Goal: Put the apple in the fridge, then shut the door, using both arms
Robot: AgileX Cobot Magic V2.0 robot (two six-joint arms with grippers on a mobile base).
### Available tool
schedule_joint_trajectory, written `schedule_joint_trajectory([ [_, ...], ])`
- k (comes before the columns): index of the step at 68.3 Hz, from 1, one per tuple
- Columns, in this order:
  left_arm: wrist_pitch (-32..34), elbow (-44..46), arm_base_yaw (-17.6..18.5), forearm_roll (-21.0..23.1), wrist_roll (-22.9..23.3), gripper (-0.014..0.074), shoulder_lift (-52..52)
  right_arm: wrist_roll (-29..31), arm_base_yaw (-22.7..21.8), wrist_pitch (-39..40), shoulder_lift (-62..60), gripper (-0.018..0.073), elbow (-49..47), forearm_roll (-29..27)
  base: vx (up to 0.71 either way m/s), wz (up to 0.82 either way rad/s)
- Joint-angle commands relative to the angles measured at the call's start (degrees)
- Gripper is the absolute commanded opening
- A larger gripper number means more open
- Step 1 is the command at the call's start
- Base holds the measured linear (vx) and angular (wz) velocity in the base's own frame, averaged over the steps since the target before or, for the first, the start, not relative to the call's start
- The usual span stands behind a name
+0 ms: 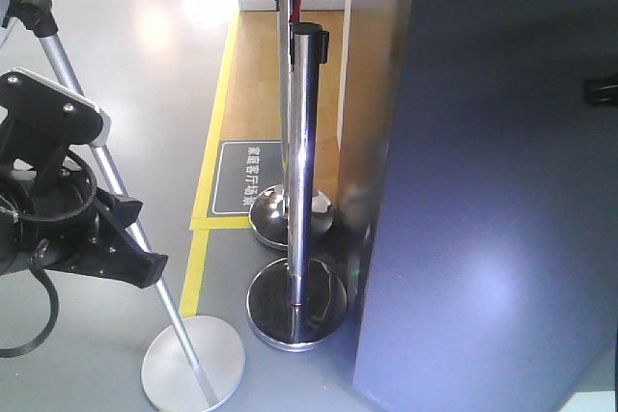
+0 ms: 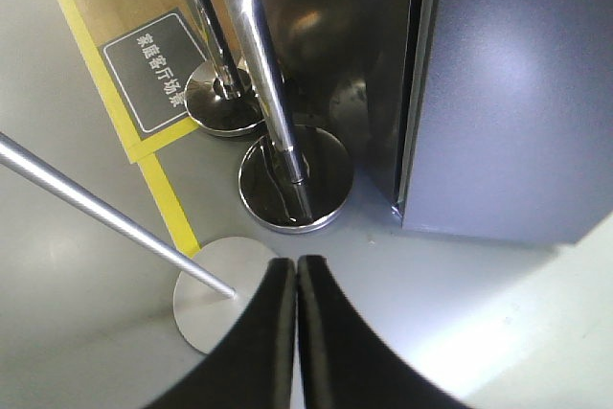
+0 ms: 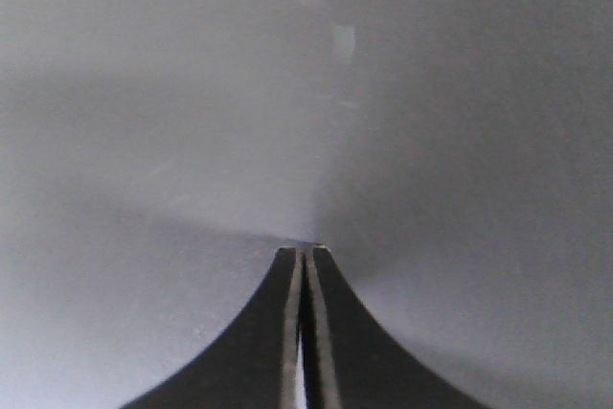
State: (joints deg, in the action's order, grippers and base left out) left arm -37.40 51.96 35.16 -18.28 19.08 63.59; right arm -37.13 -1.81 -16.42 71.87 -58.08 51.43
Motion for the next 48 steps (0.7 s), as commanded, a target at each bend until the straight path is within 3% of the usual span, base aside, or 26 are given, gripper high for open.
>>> schedule_joint_trajectory([
  [1,2.71,1.55,0.02,-0.98,0.72,-0.0006,-1.1,8.41,-4.71,4.95,1.62,-0.0003,-3.77,-9.03,0.0,0.0],
  [16,2.71,1.55,0.02,-0.98,0.72,-0.0006,-1.1,19.92,-9.73,5.82,9.16,-0.0003,-10.55,-19.71,0.0,0.0],
  [48,2.88,1.55,0.02,-0.98,0.72,-0.0006,-1.23,20.58,-10.29,8.29,29.07,-0.0003,-32.43,-28.0,0.0,0.0],
])
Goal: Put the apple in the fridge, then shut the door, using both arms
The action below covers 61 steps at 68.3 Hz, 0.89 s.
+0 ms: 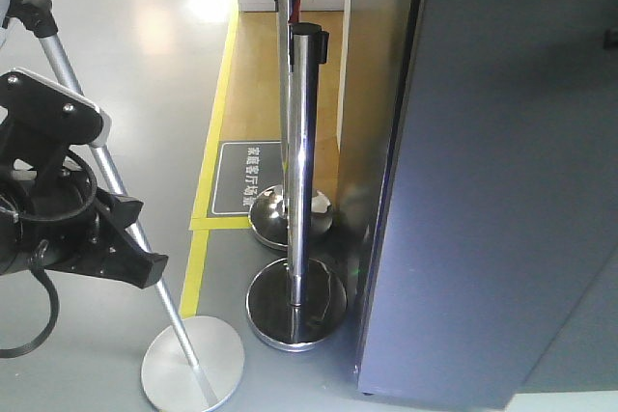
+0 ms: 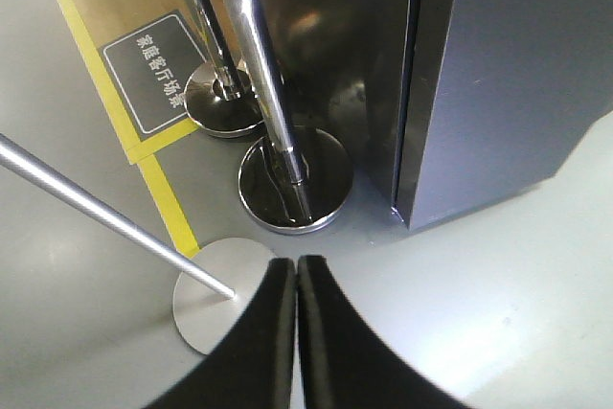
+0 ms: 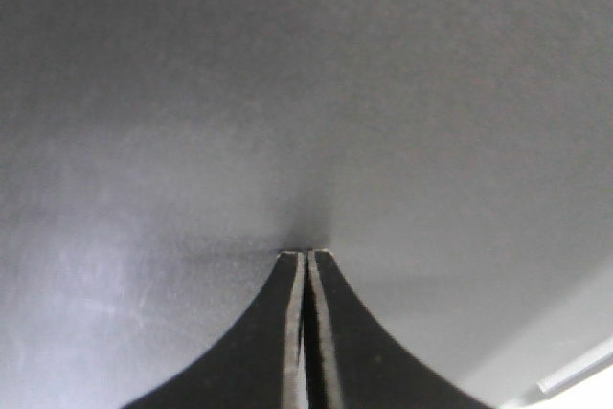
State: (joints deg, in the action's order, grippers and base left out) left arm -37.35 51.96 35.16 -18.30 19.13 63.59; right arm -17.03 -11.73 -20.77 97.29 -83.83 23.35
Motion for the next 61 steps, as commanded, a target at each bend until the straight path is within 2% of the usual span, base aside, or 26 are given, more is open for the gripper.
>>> schedule_joint_trajectory([
  [1,2.82,1.55,0.02,-0.96,0.68,-0.0006,-1.23,0.48,-0.37,12.56,4.12,-0.0003,-7.25,-0.05,0.0,0.0],
  [18,2.85,1.55,0.02,-0.96,0.68,-0.0006,-1.12,0.48,-0.37,11.81,8.44,-0.0003,-11.71,-0.23,0.0,0.0],
  [27,2.85,1.55,0.02,-0.96,0.68,-0.0006,-1.17,0.6,-0.18,4.19,7.14,-0.0003,-11.71,-2.35,0.0,0.0],
  [33,2.85,1.55,0.02,-0.96,0.68,-0.0006,-1.17,3.73,-0.18,-3.31,5.29,-0.0003,-11.44,-6.76,0.0,0.0],
  [44,2.85,1.55,0.02,-0.96,0.68,-0.0006,-1.17,19.93,-0.18,-15.25,0.98,-0.0003,-8.54,-20.26,0.0,0.0],
  [47,2.85,1.55,0.02,-0.96,0.68,-0.0006,-1.17,22.63,-0.18,-16.84,-0.59,-0.0003,-6.63,-23.35,0.0,0.0],
  [57,2.85,1.55,0.02,-0.96,0.68,-0.0006,-1.17,25.31,0.29,-17.64,-7.93,-0.0003,3.07,-31.65,0.0,0.0],
  [61,2.85,1.55,0.02,-0.96,0.68,-0.0006,-1.17,26.95,1.52,-16.99,-11.65,-0.0003,7.39,-31.21,0.0,0.0],
])
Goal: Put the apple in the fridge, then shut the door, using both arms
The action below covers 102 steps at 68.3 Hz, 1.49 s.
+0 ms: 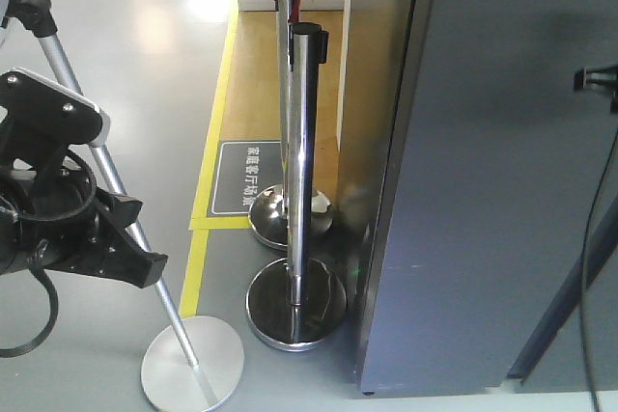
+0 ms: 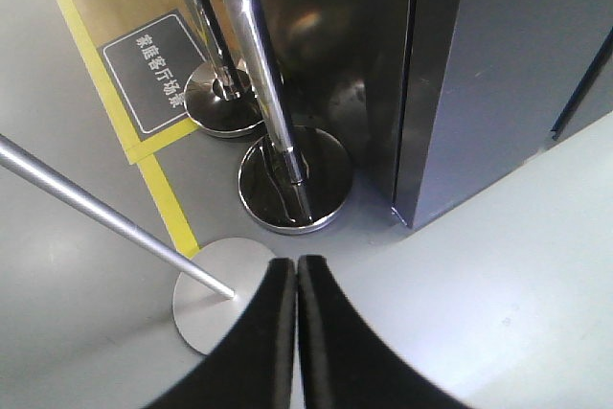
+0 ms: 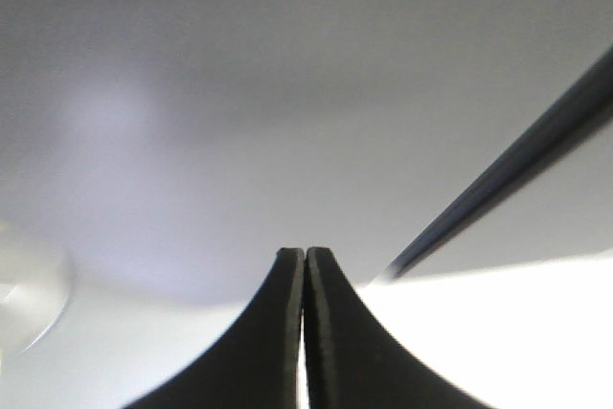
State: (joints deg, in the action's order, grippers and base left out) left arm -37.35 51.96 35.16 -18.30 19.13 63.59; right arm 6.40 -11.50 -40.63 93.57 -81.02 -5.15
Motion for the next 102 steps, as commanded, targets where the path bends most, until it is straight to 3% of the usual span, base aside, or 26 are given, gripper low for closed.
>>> schedule_joint_trajectory([
  [1,2.85,1.55,0.02,-0.96,0.68,-0.0006,-1.17,3.94,1.91,3.04,-8.84,-0.0003,5.8,-2.28,0.0,0.0],
  [14,2.9,1.55,0.02,-0.96,0.68,-0.0006,-1.17,1.58,7.03,6.18,-19.25,-0.0003,18.58,1.47,0.0,0.0],
  [38,2.9,1.55,0.02,-0.96,0.68,-0.0006,-1.17,-0.85,13.78,-4.84,-38.46,-0.0003,30.63,4.34,0.0,0.0],
  [74,2.9,1.55,0.02,-0.96,0.68,-0.0006,-1.17,-2.86,13.91,-22.22,-71.61,-0.0003,39.97,5.15,0.0,0.0],
  [102,2.9,1.55,0.02,-0.96,0.68,-0.0006,-1.17,-2.86,13.91,-27.48,-79.5,-0.0003,39.97,4.62,0.0,0.0],
])
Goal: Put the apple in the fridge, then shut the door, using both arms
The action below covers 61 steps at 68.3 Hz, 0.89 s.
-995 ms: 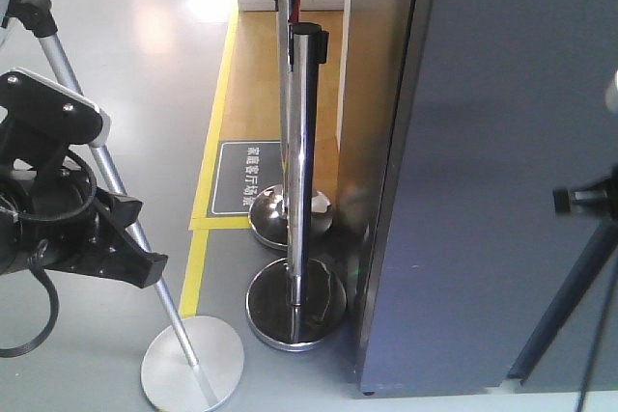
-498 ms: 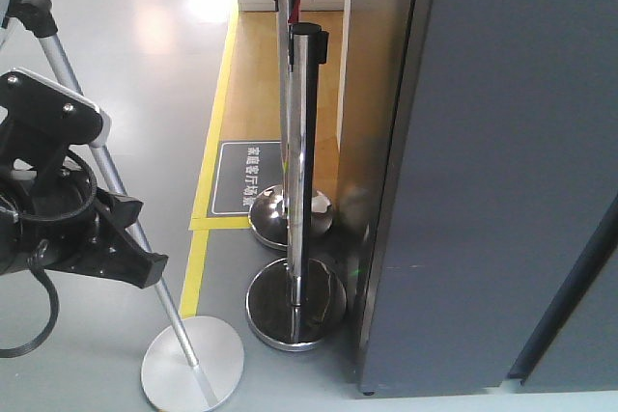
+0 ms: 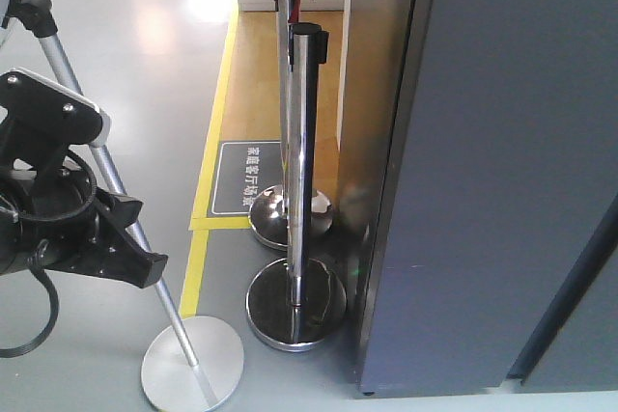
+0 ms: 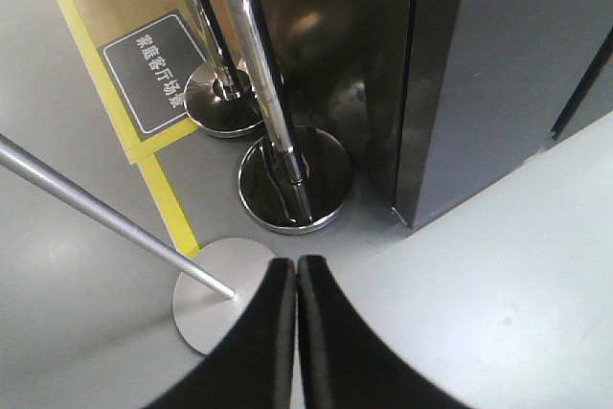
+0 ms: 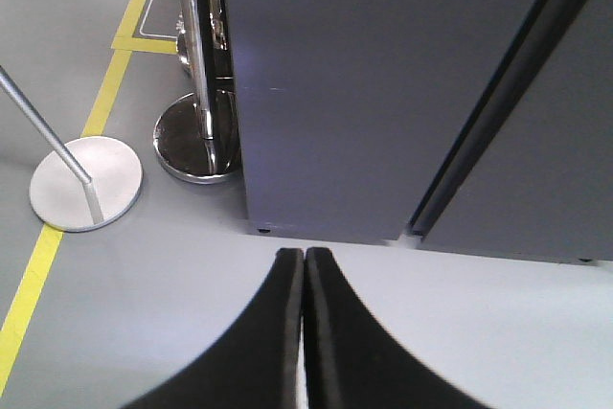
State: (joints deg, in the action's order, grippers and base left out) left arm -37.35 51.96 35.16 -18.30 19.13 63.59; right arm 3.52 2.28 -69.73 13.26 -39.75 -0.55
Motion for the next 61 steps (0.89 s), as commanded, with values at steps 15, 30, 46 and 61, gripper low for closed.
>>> schedule_joint_trajectory([
  [15,2.9,1.55,0.02,-0.96,0.68,-0.0006,-1.17,0.02,0.13,-0.4,0.8,-0.0003,-1.29,-0.08,0.0,0.0],
  [30,2.9,1.55,0.02,-0.96,0.68,-0.0006,-1.17,0.02,0.13,-0.4,0.8,-0.0003,-1.29,-0.08,0.0,0.0],
  [46,2.9,1.55,0.02,-0.96,0.68,-0.0006,-1.17,0.02,0.13,-0.4,0.8,-0.0003,-1.29,-0.08,0.0,0.0],
  [61,4.62,1.43,-1.45,-0.92,0.83,-0.0006,-2.63,0.02,0.13,-0.4,0.8,-0.0003,-1.29,0.03,0.0,0.0],
])
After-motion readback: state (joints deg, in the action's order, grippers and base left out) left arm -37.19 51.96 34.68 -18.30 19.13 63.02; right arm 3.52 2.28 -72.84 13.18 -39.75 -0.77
